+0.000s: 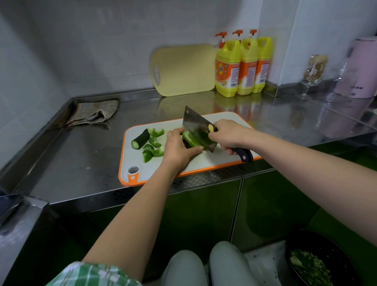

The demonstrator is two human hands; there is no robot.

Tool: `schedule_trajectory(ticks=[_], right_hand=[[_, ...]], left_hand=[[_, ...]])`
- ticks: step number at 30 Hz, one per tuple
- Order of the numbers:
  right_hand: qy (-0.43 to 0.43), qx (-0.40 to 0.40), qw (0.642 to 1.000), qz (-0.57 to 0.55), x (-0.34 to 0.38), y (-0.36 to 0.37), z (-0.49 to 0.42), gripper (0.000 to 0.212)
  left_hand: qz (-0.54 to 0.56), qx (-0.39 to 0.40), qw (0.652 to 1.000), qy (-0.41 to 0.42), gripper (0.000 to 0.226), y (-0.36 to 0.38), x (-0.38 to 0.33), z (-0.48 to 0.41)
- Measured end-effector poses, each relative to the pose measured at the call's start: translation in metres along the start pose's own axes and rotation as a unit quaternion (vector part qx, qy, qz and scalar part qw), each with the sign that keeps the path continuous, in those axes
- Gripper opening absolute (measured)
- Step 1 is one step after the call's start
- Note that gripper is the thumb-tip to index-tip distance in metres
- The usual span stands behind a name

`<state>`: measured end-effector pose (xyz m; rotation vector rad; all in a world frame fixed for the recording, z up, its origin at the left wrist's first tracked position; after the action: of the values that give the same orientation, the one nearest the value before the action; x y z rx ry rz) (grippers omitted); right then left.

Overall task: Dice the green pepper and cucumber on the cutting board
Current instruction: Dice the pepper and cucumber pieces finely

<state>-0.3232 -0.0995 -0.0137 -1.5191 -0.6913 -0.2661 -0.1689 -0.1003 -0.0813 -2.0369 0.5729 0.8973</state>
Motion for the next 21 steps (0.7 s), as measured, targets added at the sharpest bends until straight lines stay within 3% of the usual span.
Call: schedule_trajectory(ticks=[21], right_hand=[[0.013,0.037,0.998,0.046,-0.001,0.005,0.004,0.015]], left_hand=[[-0.017,0.015,1.0,-0.013,0.08,0.003,0.004,-0.001]])
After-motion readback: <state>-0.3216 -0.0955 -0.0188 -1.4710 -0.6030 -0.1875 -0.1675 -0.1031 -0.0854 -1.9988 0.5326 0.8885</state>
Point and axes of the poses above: each hand's wrist, its own z-axis away from the middle knuckle, its own y-axis out of the palm, x = y × z, the point moved 5 cm from there along -z, towards the middle knuckle, and after that the axes turned 13 degrees about -x, right-handed, at the moved point
